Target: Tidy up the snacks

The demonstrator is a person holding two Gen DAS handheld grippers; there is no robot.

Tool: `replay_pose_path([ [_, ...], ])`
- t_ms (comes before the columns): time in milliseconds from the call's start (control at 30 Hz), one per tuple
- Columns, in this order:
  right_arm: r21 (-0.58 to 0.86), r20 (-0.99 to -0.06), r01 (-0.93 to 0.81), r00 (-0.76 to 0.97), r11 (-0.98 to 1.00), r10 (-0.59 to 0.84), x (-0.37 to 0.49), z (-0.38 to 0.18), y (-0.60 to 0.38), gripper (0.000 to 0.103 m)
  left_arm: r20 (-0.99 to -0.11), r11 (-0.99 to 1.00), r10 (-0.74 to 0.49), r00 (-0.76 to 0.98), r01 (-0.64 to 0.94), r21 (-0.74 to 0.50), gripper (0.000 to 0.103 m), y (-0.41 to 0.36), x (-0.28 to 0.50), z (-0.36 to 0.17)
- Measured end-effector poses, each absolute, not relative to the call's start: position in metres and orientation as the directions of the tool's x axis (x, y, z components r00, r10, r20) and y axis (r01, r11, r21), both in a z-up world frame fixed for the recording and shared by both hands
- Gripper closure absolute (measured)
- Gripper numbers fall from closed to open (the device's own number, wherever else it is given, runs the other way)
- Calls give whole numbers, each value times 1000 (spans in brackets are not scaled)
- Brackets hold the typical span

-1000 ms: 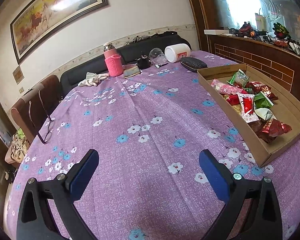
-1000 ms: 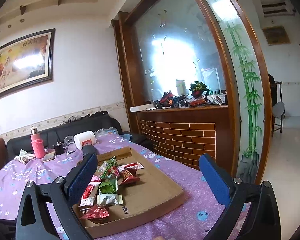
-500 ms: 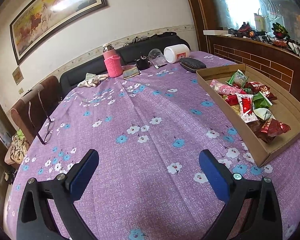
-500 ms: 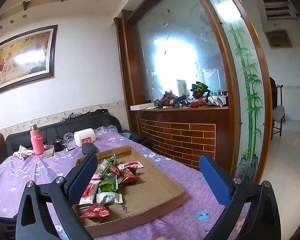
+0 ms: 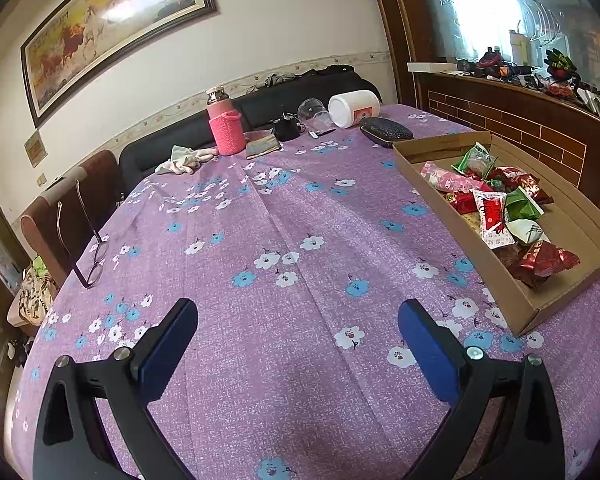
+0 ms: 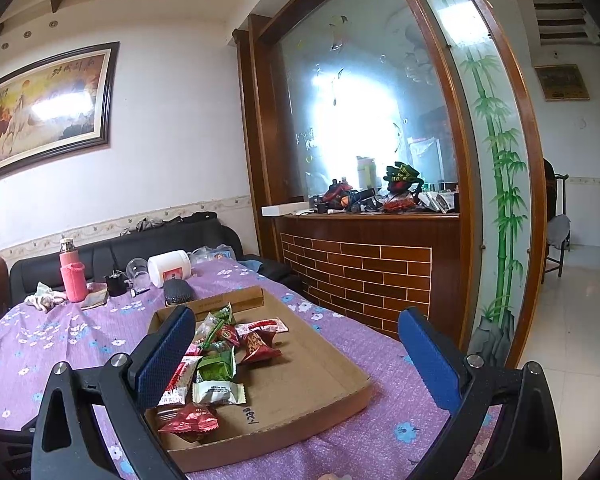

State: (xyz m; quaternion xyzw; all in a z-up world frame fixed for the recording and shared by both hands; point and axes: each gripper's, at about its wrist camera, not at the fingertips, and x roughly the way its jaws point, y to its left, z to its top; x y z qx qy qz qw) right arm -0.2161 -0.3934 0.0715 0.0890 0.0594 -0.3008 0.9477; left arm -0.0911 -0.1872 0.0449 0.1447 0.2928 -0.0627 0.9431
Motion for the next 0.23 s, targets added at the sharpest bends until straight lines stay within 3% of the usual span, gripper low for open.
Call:
replay_pose_path([
  [233, 133, -168, 581, 812, 803, -559, -216, 71, -394, 1, -547, 954, 2, 837, 162, 252, 3, -185, -93, 47],
])
